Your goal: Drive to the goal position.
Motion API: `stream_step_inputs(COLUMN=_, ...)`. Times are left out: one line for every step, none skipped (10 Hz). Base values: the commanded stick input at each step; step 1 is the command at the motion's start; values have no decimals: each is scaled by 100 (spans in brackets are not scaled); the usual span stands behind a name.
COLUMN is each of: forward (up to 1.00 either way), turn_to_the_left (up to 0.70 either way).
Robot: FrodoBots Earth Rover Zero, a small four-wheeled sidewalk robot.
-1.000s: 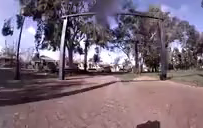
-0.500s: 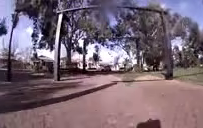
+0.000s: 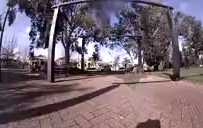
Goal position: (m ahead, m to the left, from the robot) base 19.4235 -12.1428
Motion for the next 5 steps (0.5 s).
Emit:
stream_step_inputs(forward=100, turn_to_the_left=0)
stream_step_inputs(forward=100, turn_to_the_left=0)
stream_step_inputs(forward=100, turn_to_the_left=0)
stream_step_inputs(forward=100, turn_to_the_left=0)
stream_step_inputs(forward=100, turn_to_the_left=0)
